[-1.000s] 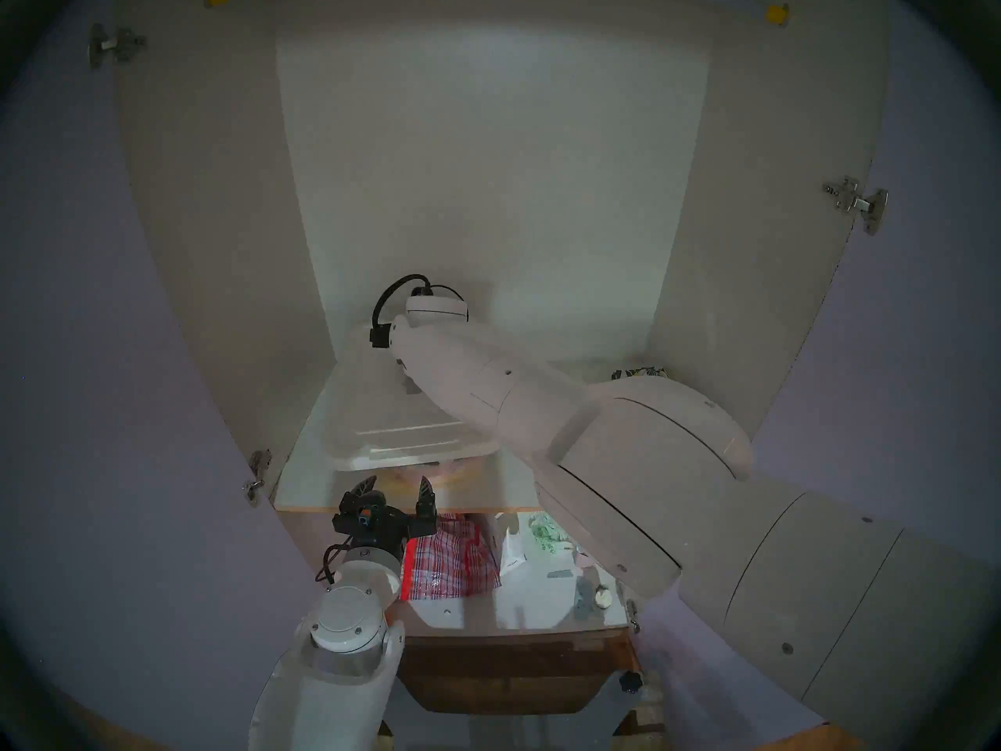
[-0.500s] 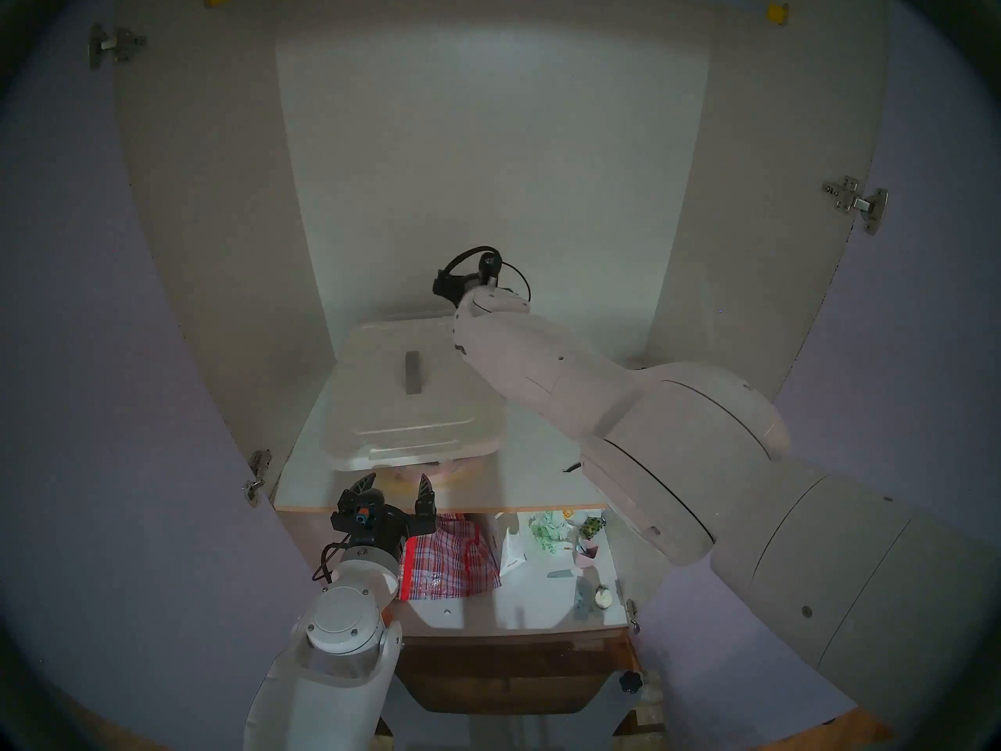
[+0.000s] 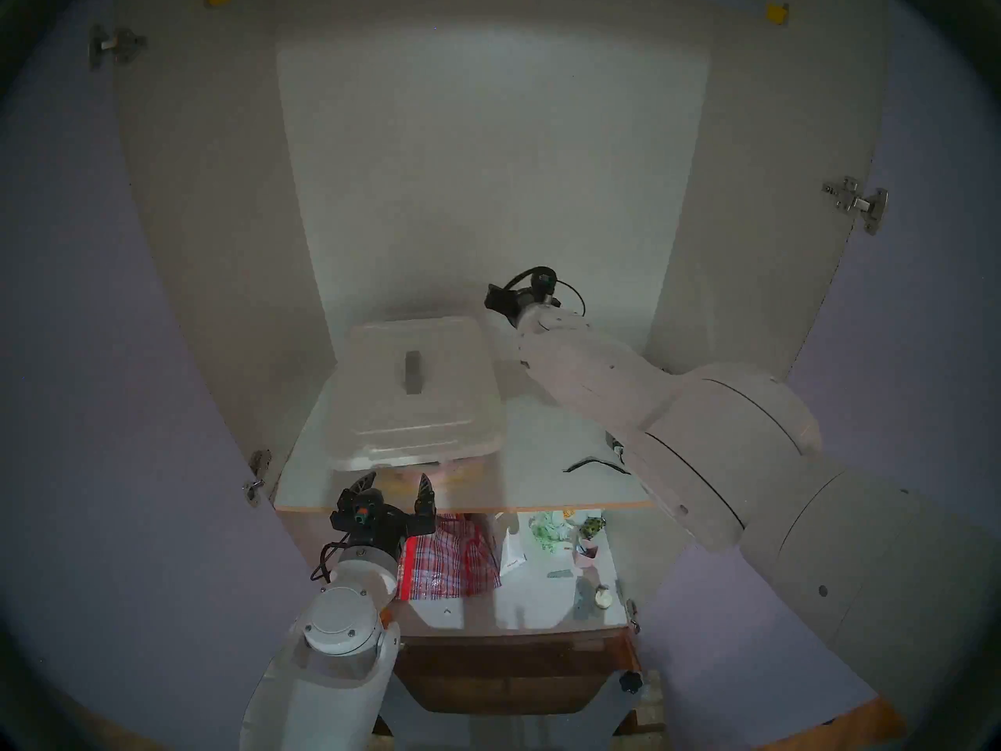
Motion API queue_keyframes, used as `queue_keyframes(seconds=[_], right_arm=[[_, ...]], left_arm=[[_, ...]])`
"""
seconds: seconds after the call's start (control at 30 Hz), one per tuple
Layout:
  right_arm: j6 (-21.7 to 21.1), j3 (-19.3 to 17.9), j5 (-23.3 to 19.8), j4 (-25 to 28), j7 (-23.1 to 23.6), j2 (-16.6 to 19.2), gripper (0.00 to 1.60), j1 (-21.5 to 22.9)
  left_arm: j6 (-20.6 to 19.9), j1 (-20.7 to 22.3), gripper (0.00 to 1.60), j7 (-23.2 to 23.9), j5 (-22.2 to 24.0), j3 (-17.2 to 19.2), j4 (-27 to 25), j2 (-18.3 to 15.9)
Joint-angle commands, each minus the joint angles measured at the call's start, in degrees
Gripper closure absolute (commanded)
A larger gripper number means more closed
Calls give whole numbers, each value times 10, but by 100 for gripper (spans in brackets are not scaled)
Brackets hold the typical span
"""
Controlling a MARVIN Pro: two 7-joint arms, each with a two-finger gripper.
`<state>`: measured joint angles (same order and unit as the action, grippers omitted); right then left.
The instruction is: Take clothing out of the storage bin and put the lid back on the bin
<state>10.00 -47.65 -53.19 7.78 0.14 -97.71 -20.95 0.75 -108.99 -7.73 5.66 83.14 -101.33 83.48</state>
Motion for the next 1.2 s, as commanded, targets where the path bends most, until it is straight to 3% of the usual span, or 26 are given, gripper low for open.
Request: queue_keyframes(seconds=[0.0,0.13,0.2,0.57,0.6,0.63,0.77,0.9,1.17], right_arm=[[-3,3,2,3,36,13,0,5],[38,20,17,7,42,18,0,-17],[18,16,9,6,59,19,0,-19],[39,23,18,9,75,18,0,-27],[32,22,16,8,81,20,0,-27],[-1,20,12,5,97,23,0,-22],[-17,22,15,3,120,31,0,-20],[11,35,27,9,144,44,0,-27],[-10,29,22,1,145,48,0,-21]], left_arm=[[5,3,0,2,1,0,-18,-2],[5,3,0,2,2,-1,-18,-3],[5,3,0,1,3,-1,-18,-4],[6,4,0,-2,6,-4,-18,-7],[6,4,0,-3,6,-4,-18,-8],[6,4,0,-3,6,-4,-18,-8],[6,4,0,-4,7,-5,-18,-9],[6,4,0,-5,8,-6,-18,-10],[6,5,0,-8,10,-8,-17,-13]])
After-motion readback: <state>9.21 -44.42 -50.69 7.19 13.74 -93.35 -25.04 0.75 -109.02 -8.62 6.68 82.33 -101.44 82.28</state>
